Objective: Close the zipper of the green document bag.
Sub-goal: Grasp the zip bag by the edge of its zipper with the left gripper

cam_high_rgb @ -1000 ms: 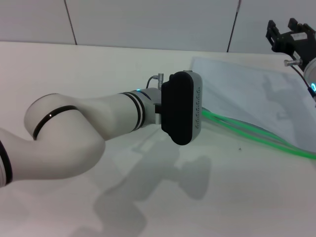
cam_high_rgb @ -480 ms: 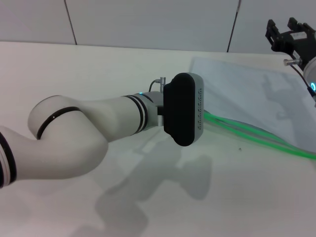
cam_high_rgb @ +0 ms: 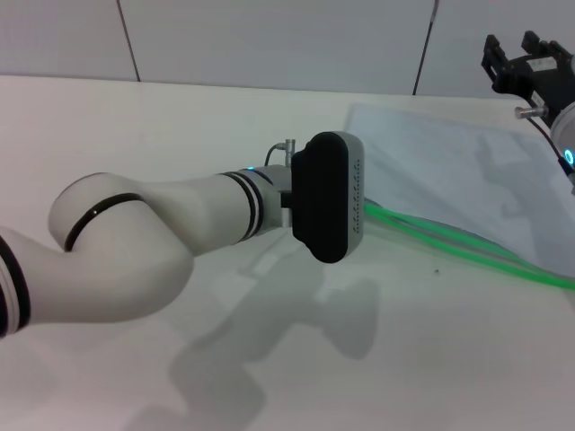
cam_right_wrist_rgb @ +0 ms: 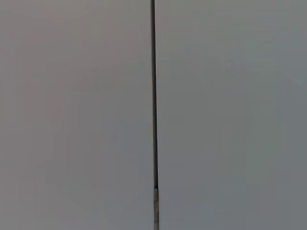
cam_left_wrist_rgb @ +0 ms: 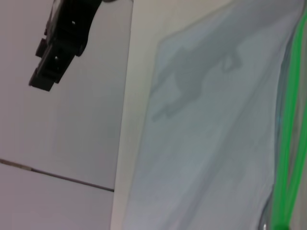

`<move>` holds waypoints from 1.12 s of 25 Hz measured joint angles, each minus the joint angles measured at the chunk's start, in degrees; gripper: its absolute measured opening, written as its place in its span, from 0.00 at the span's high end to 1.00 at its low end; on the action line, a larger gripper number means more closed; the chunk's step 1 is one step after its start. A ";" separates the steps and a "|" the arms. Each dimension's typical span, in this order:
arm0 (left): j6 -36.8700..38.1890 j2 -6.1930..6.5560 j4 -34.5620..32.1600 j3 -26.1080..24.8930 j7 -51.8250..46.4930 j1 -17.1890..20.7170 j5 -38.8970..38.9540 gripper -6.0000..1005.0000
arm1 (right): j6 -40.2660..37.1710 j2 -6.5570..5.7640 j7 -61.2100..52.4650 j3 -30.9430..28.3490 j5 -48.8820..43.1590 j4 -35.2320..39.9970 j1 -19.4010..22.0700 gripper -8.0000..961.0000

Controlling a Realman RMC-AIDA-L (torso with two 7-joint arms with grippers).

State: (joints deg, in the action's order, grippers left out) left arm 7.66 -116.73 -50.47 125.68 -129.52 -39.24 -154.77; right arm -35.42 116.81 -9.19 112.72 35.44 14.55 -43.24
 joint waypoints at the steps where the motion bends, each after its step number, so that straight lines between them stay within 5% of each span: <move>1: 0.00 0.00 0.00 0.00 0.00 0.00 0.00 0.19 | 0.00 0.00 0.00 0.00 -0.03 0.00 -0.02 0.45; 8: -2.29 -0.04 2.28 0.32 -0.17 -1.55 1.52 0.27 | 0.00 0.02 -0.03 0.04 -0.15 0.09 -0.16 0.45; 28: -4.75 -0.08 4.25 2.51 0.32 -2.98 3.69 0.29 | 0.00 0.09 -0.05 0.05 0.19 0.10 -0.54 0.46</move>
State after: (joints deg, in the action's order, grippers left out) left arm 2.91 -116.81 -46.22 128.19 -129.20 -42.21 -151.08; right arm -35.42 116.89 -9.23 112.76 35.64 14.65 -43.77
